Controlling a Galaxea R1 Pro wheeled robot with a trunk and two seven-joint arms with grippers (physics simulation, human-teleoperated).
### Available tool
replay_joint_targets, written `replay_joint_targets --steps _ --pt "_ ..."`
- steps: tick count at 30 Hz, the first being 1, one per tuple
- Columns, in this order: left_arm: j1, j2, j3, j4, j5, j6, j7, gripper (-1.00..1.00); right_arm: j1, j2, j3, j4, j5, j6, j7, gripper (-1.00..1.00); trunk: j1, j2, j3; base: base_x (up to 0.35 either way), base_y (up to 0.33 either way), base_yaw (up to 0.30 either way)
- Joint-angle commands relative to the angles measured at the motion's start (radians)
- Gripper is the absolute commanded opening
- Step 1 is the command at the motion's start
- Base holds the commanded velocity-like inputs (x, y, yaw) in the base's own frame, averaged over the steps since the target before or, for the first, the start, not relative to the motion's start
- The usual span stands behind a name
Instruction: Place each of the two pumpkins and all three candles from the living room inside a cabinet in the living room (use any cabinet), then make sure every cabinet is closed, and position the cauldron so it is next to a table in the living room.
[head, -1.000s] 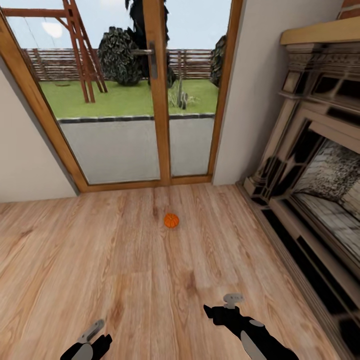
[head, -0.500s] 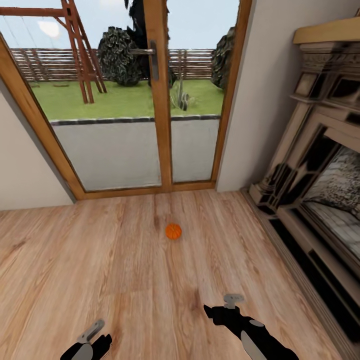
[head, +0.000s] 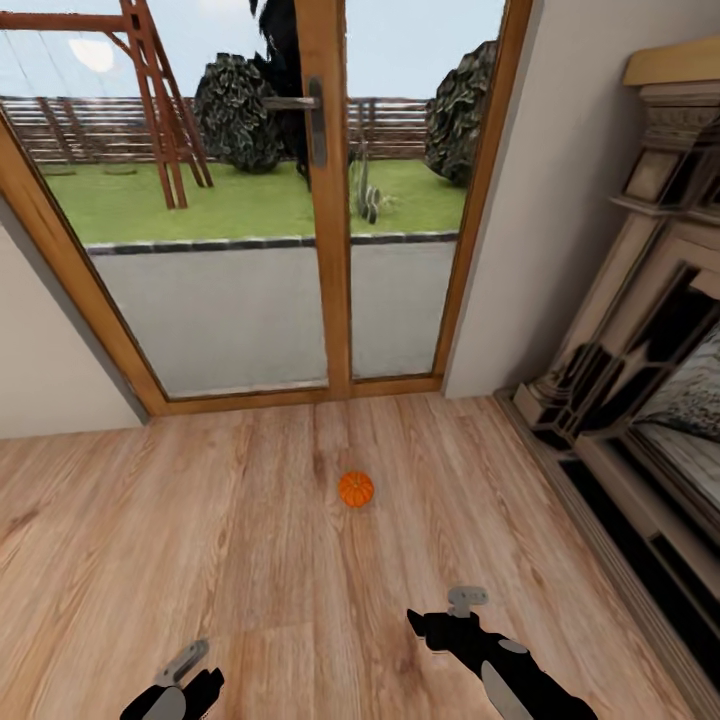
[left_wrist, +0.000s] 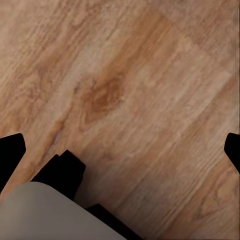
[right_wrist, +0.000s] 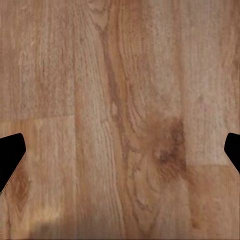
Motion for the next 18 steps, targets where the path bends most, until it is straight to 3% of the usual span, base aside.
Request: replay_joint_targets --steps 1,4,6,9,12,18 --pt "-0.001 0.002 -0.006 -0.002 0.006 0.002 0.005 1.0 -0.001 -0.001 0.003 -0.002 -0.007 0.003 -0.001 1.0 0.0 0.0 -0.001 0.306 0.093 0.0" --pt "-0.001 0.003 -0.008 -0.002 0.008 0.003 -0.02 1.0 -0.001 0.0 0.003 -0.002 -0.007 0.003 -0.001 1.0 0.0 0.0 -0.001 0.302 0.091 0.0" --pt "-0.001 0.007 -0.008 -0.002 0.01 0.006 -0.07 1.0 -0.001 0.0 0.003 -0.002 -0.007 0.003 -0.001 1.0 0.0 0.0 -0.001 0.299 0.089 0.0" --pt "-0.001 0.024 -0.003 -0.002 0.016 0.021 -0.225 1.0 -0.001 0.0 0.003 -0.002 -0.008 0.003 -0.001 1.0 0.0 0.0 -0.001 0.294 0.068 0.0" --pt "-0.001 0.043 0.0 -0.002 0.017 0.04 -0.294 1.0 -0.001 0.0 0.003 -0.002 -0.009 0.003 -0.001 1.0 0.0 0.0 -0.001 0.292 0.025 0.0" --pt "-0.002 0.065 0.005 -0.006 0.017 0.091 -0.326 1.0 -0.001 0.0 0.003 -0.002 -0.008 0.003 -0.001 1.0 0.0 0.0 -0.001 0.292 0.005 0.0"
